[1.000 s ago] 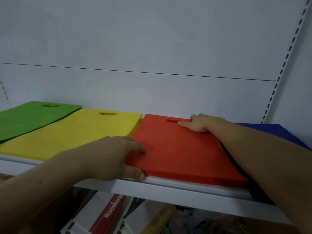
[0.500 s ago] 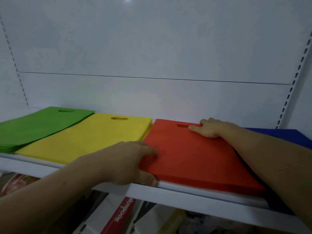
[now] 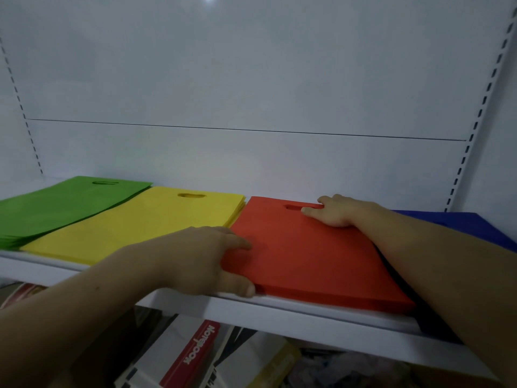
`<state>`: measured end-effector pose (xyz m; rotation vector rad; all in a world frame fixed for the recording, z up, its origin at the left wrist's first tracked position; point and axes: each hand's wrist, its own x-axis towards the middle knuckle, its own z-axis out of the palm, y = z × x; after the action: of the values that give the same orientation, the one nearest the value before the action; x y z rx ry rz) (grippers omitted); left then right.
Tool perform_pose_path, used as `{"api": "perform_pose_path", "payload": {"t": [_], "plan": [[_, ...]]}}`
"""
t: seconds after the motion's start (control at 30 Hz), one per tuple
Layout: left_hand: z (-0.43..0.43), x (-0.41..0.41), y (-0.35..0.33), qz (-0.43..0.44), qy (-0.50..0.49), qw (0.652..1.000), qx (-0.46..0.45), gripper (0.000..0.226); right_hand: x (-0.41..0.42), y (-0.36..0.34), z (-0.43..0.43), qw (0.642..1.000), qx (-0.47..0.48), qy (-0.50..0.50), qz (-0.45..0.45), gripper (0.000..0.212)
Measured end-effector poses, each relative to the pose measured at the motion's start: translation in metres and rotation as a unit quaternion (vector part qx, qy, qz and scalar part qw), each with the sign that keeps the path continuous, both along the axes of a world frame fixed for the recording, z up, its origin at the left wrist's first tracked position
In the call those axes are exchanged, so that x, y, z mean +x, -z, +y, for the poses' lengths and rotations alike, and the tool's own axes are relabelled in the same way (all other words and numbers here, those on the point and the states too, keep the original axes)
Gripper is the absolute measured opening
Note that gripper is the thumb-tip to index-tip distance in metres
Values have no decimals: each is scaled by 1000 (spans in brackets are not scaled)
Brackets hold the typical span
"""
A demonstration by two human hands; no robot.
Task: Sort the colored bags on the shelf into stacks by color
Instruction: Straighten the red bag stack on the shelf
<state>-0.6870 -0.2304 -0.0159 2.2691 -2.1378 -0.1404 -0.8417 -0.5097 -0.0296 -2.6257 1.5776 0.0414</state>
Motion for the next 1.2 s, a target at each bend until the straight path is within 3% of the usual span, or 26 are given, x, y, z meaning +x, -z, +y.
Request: {"api": "perform_pose_path", "payload": {"t": [0.23,0.4,0.6,0.87,1.0,1.2], "plan": [[-3,-6,-7,-19,-38,999,-6,104,-8,-6,7,1000,-16,-19,-5,94],[-21,3,-14,-10,-57,998,-39,81,-13,-5,15,999,-16,-43,-12,93],[-81,39,-8,-20,-44,998,-40,73,-22,-11,38,999,2,-49,-11,91],[-145,75,-1,2,-20,1000,-13,79,-42,-22,107,998,27,-52,-19,97],[-171,81,2,7,-11,1000,-8,79,-52,-23,160,997,50,-45,-24,87],[-200,77,4,9,6,1000,7,81,-61,-16,209,999,35,-23,3,106]]}}
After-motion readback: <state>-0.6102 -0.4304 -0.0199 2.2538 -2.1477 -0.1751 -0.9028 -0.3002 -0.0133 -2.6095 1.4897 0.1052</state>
